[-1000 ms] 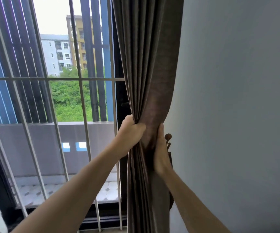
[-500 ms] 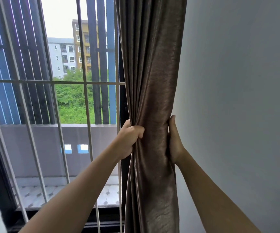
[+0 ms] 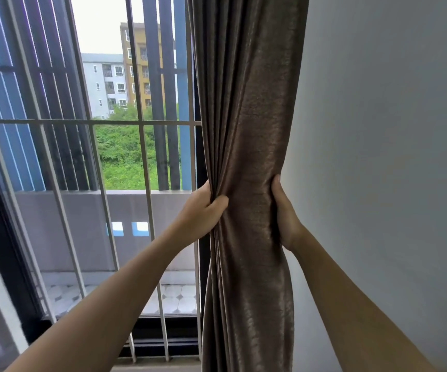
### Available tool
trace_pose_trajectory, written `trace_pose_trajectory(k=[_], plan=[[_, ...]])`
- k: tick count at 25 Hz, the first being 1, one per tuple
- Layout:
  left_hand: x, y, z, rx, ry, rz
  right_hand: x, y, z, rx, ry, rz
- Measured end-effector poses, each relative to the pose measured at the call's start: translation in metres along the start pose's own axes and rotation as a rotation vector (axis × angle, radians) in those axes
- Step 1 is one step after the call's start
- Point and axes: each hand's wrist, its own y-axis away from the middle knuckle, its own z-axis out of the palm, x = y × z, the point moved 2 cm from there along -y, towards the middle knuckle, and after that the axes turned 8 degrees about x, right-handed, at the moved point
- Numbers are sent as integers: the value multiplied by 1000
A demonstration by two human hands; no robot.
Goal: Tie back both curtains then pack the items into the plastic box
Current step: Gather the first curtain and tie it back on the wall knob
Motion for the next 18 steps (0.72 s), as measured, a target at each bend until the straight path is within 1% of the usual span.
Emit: trace_pose_trajectory(k=[3,5,6,8,9,11,12,15,18], plan=[[-10,2,-7,39,-207,101,2,-2,-1,71,102,-16],[-14,-1,-10,60,-240,90,4,-2,1,77,107,-4],[-12,-2,-12,48,-203,56,6,-2,2,78,95,10],[-3,-10,-16,-31,-107,-42,10,-1,2,76,70,25],[2,-18,-21,-91,-120,-61,13,1,3,73,68,28],[17,-37,-29,-221,-241,-19,17,10,7,62,74,24],[24,-45,-33,-255,-277,-11,17,15,10,35,68,9],[42,-58,-32,-294,-239,-51,12,34,16,-80,30,-145],[47,-62,-21,-282,-315,-27,4,50,28,-36,95,-361]])
